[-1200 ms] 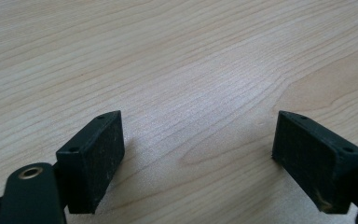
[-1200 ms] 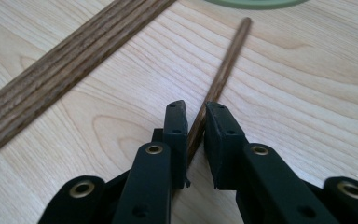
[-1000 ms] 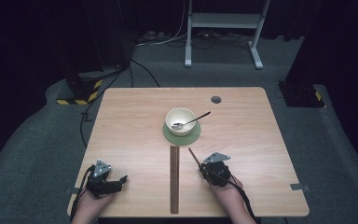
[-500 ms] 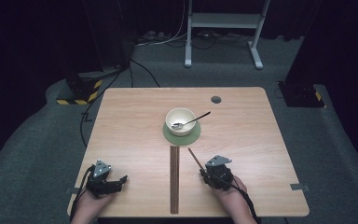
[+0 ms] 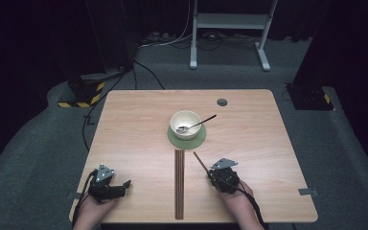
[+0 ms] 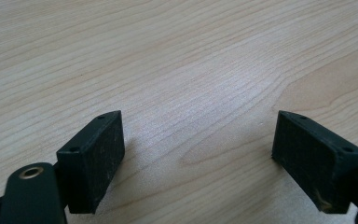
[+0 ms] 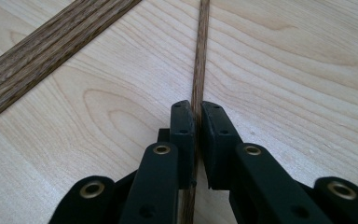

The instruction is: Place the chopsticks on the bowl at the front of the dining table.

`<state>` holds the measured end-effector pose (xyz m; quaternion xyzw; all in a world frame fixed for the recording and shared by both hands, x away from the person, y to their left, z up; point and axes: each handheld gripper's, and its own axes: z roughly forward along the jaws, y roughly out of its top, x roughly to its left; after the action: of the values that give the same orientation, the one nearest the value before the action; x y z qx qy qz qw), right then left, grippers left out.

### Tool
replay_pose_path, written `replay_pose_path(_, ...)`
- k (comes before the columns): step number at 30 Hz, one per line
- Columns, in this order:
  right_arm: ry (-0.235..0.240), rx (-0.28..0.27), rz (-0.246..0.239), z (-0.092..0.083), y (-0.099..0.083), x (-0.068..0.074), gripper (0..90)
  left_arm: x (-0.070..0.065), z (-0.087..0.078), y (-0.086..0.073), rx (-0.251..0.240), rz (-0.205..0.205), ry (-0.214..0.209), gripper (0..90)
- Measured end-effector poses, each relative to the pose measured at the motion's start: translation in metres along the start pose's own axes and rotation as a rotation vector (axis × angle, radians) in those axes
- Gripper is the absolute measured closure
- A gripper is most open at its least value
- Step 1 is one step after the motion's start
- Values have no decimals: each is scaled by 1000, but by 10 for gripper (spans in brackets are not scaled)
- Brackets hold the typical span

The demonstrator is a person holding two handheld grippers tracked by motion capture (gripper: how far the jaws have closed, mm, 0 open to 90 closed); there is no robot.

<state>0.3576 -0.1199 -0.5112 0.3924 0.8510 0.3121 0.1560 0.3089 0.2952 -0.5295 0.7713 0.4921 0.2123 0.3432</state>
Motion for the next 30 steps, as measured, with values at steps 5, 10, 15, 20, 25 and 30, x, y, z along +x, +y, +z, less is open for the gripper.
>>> replay_pose_path(5,3,-4,-7,0,2,0,847,0,0,0,-1,0,0,169)
replay_pose_path(10,-4,-20,-14,-6,5,1,847,0,0,0,0,1,0,170)
replay_pose_path(15,-2,-37,-17,-10,7,1,846,0,0,0,-2,4,-2,173)
replay_pose_path(20,1,-47,-4,-12,8,-2,846,0,0,0,-2,3,-2,173)
replay_pose_path(25,-4,-60,0,-17,11,-3,846,0,0,0,-1,3,-4,171)
replay_pose_path(30,-8,-83,5,-25,18,-4,847,0,0,0,-2,2,-7,170)
